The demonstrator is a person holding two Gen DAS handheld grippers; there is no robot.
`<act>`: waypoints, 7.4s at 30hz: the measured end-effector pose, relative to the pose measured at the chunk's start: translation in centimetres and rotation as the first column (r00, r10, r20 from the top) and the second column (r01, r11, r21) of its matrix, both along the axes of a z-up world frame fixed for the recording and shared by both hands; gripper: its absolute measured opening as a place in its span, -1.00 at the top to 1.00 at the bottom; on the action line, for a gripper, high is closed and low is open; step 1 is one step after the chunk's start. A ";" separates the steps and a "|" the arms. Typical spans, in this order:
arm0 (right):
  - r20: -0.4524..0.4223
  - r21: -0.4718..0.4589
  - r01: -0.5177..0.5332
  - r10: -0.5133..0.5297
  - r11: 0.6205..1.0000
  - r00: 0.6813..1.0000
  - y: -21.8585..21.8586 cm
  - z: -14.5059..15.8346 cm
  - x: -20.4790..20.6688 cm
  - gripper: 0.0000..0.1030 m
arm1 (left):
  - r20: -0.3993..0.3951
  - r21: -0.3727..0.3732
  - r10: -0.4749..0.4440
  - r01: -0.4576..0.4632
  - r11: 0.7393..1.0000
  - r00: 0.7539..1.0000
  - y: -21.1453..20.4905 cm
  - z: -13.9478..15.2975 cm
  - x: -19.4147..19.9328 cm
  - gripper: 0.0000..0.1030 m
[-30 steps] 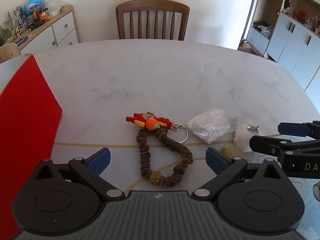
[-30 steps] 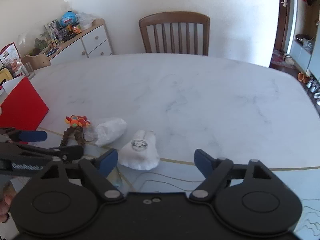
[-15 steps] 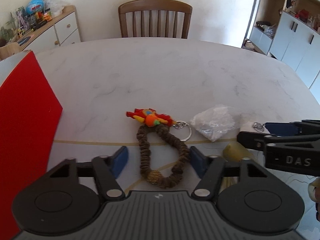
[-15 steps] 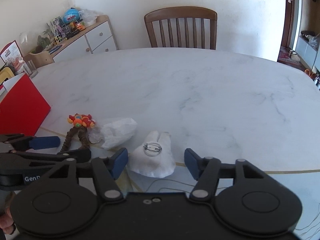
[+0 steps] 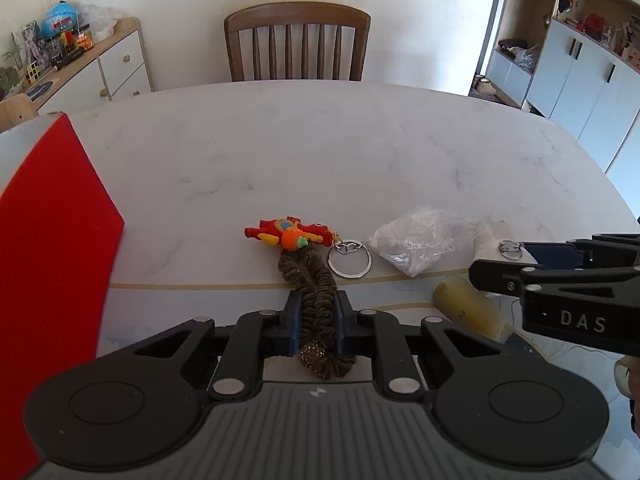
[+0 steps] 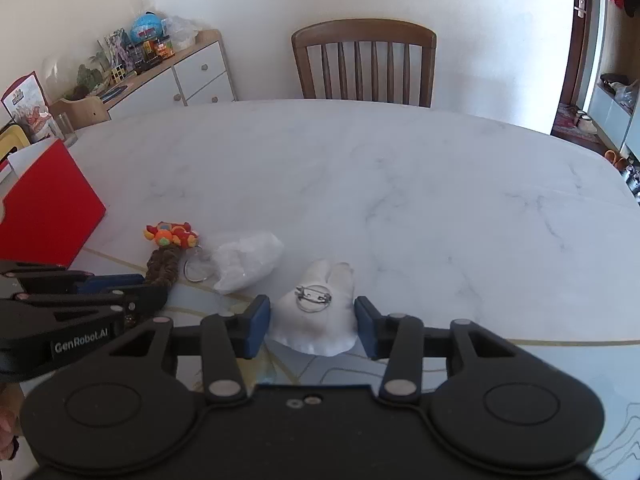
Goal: Organize objects
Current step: 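Grasp the brown bead bracelet with left gripper while right grasps the white plush, then lift and carry the bracelet and white plush over the box, then lower into the box and open the left gripper while the right gripper opens too, then move both open grippers back over the remaining items on the table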
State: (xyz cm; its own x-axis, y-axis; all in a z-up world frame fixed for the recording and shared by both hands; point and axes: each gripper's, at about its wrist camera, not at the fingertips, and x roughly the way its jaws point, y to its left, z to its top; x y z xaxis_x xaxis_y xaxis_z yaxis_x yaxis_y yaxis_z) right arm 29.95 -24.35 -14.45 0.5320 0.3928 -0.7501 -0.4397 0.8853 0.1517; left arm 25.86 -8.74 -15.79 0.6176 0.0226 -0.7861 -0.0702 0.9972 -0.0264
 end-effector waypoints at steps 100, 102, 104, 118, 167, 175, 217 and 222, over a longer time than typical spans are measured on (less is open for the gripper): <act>-0.007 -0.185 -0.302 0.306 0.935 0.952 33.9 5.8 -6.2 0.14 | -0.084 -0.030 -0.120 0.118 0.993 0.989 30.4 5.6 -1.5 0.74; -0.006 -0.206 -0.312 0.317 0.928 0.948 34.2 5.5 -6.3 0.14 | -0.111 -0.048 -0.134 0.130 0.990 0.985 30.3 5.1 -0.9 0.74; -0.012 -0.222 -0.328 0.334 0.918 0.943 34.6 5.4 -6.4 0.14 | -0.134 -0.053 -0.145 0.139 0.989 0.980 30.2 4.6 -0.4 0.74; 0.018 -0.262 -0.332 0.349 0.906 0.937 35.2 5.4 -6.9 -0.12 | -0.249 -0.081 -0.156 0.140 0.987 0.956 30.2 3.1 0.2 0.72; 0.153 0.105 -0.215 0.198 0.971 0.968 20.9 15.9 -16.8 -0.57 | 0.101 -0.052 -0.094 0.100 0.994 0.990 23.7 14.9 -13.9 -0.28; 0.156 0.133 -0.192 0.171 0.972 0.973 16.7 16.4 -18.4 -0.79 | 0.141 -0.022 -0.086 0.090 0.996 0.986 20.7 15.8 -15.9 -0.61; 0.036 -0.010 0.032 -0.031 0.999 0.999 -4.2 6.5 -9.2 -0.90 | 0.078 0.070 -0.250 0.245 0.967 0.965 -1.1 5.1 -10.6 -0.99; 0.001 -0.016 -0.003 0.003 1.000 1.000 -3.7 4.6 -7.0 -0.86 | 0.053 0.086 -0.307 0.302 0.949 0.950 -2.4 2.7 -9.2 -0.99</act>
